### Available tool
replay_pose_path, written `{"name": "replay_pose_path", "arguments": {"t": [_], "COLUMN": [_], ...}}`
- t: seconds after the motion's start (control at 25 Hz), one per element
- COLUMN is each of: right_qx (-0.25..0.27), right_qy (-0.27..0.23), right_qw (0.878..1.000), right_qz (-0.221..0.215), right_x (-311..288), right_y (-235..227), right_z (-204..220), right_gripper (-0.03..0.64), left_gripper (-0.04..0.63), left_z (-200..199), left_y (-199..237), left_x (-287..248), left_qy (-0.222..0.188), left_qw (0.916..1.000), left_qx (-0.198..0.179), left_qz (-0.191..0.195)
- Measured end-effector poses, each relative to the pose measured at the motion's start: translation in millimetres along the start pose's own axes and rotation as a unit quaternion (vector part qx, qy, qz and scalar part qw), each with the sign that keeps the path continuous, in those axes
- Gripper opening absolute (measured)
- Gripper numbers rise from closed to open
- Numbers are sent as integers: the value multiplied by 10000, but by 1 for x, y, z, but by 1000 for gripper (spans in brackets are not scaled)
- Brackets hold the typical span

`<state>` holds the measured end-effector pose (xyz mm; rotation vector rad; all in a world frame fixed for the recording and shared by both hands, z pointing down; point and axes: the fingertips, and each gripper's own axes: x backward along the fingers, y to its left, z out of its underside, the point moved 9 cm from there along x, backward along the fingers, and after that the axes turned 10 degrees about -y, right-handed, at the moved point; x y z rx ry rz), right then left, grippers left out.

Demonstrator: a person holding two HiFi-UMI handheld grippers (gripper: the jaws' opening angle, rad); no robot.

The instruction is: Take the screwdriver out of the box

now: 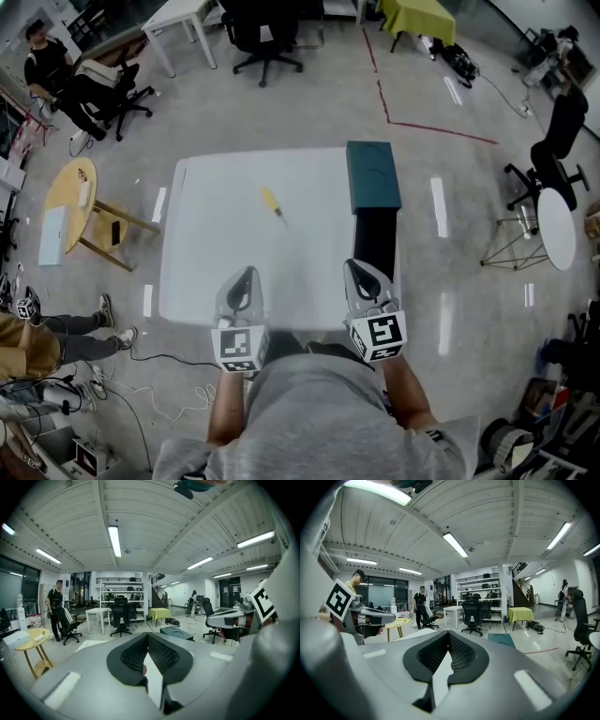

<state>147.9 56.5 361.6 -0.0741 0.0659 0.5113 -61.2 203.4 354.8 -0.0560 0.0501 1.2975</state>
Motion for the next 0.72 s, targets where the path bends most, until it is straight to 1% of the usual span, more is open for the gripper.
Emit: {"name": "replay_pose_path", "arguments": {"t": [0.72], "right_qx": [77], "right_qy": [15], "right_qw": [9999], "right_qz": [-85], "right_x": [-3], "right_y": [-1], "right_z": [3], "right_gripper": [3], "left_gripper": [11], "left_z": [2], "left_y": [-5], "left_x": [0], "left_qy": [50], "left_qw": [10000], "left_qx": [6], "left_qz": [-40]}}
